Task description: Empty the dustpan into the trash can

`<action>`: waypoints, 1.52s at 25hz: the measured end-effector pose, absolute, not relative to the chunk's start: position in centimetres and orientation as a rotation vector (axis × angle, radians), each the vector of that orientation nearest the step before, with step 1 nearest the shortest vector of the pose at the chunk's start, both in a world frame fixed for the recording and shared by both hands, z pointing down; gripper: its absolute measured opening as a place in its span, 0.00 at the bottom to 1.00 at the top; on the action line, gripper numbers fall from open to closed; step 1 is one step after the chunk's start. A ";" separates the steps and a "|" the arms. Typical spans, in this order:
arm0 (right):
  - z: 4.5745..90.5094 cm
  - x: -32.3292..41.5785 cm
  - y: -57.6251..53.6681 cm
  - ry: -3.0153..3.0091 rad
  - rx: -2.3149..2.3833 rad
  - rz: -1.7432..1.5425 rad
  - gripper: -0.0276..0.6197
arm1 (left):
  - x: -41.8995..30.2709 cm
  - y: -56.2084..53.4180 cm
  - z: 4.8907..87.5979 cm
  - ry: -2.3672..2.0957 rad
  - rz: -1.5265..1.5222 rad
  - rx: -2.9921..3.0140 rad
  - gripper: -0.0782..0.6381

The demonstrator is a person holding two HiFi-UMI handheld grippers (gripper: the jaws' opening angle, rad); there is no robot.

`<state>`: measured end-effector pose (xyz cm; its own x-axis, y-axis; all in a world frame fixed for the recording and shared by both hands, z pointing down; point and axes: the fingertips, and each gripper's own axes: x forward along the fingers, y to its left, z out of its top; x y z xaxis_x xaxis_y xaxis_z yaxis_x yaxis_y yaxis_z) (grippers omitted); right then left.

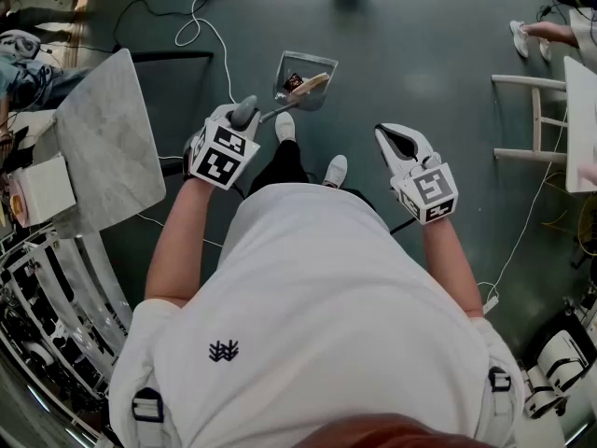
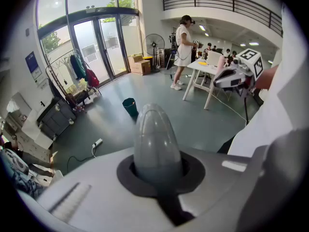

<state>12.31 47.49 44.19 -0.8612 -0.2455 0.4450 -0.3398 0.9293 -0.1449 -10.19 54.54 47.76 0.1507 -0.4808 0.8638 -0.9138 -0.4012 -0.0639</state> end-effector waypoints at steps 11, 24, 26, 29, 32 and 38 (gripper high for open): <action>42.9 1.7 42.0 -2.605 0.500 0.292 0.05 | -18.1 49.2 48.4 -1.206 1.173 2.051 0.19; 41.9 -6.0 36.0 -2.550 0.623 0.329 0.09 | -25.1 40.0 48.2 -1.119 1.239 2.177 0.19; 42.6 -5.0 34.0 -2.539 0.634 0.342 0.09 | -25.1 37.6 48.5 -1.128 1.233 2.172 0.19; 43.2 -3.7 30.6 -2.542 0.637 0.344 0.09 | -25.1 33.9 48.5 -1.141 1.227 2.165 0.19; 43.9 -3.2 26.4 -2.564 0.616 0.342 0.09 | -26.1 30.0 48.1 -1.176 1.232 2.136 0.19; 43.6 -1.6 17.3 -2.583 0.552 0.336 0.13 | -27.4 22.2 45.7 -1.250 1.283 2.069 0.19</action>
